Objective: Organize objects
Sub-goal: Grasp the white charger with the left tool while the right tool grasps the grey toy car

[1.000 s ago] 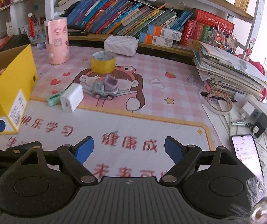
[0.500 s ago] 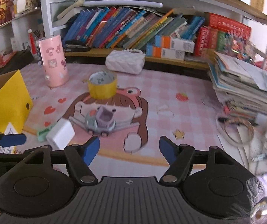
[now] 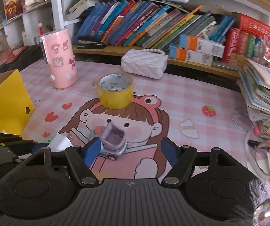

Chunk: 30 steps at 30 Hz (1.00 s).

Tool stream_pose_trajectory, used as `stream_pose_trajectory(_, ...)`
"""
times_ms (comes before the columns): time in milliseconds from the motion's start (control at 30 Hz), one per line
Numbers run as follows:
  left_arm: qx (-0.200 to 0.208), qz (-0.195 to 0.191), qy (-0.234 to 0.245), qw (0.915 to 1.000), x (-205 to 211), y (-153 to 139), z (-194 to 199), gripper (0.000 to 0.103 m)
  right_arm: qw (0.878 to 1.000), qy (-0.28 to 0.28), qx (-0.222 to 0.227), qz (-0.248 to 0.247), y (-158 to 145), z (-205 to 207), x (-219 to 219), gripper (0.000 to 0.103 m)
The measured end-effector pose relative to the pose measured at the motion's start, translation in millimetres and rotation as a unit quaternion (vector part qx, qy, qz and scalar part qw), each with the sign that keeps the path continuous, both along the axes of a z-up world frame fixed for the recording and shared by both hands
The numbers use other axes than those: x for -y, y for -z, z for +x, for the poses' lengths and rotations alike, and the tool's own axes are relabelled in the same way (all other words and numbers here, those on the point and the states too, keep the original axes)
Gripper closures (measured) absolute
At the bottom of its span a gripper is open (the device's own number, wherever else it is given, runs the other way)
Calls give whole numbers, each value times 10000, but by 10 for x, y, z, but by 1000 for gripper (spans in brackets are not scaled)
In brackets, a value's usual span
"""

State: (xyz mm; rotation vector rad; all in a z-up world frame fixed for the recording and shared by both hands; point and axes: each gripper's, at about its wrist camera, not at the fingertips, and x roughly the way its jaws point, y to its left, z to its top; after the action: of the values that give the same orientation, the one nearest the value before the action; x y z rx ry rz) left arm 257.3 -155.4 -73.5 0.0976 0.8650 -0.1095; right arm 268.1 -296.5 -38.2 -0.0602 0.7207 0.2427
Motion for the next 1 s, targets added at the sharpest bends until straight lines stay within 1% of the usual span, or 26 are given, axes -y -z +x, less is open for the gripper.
stream_pose_trajectory(167, 168, -155, -192, 9996, -172, -184, -181, 79, 9997, -94, -131, 162, 83, 141, -61, 33)
stream_pose_trajectory(400, 191, -422, -411, 9981, -397, -399, -402, 79, 9987, -137, -375, 304, 271, 350, -192, 28)
stream_pose_trajectory(533, 219, -444, -432, 9978, -447, -441, -472, 79, 9988, -154, -427, 187, 371, 420, -290, 28)
stream_pose_trajectory(633, 253, -457, -402, 9978, -455, -465, -513, 79, 9986, -164, -505, 62, 429, 443, -344, 31)
stream_pose_trajectory(733, 309, -463, -337, 9979, -451, -490, -564, 79, 9986, -199, -493, -85, 464, 417, -388, 41)
stream_pose_trajectory(800, 347, -497, -309, 9977, -459, -509, -586, 79, 9985, -237, -457, -197, 462, 394, -411, 42)
stream_pose_trajectory(1000, 455, -626, -252, 9967, -516, -556, -676, 79, 9994, -124, -307, -89, 285, 213, -361, 42)
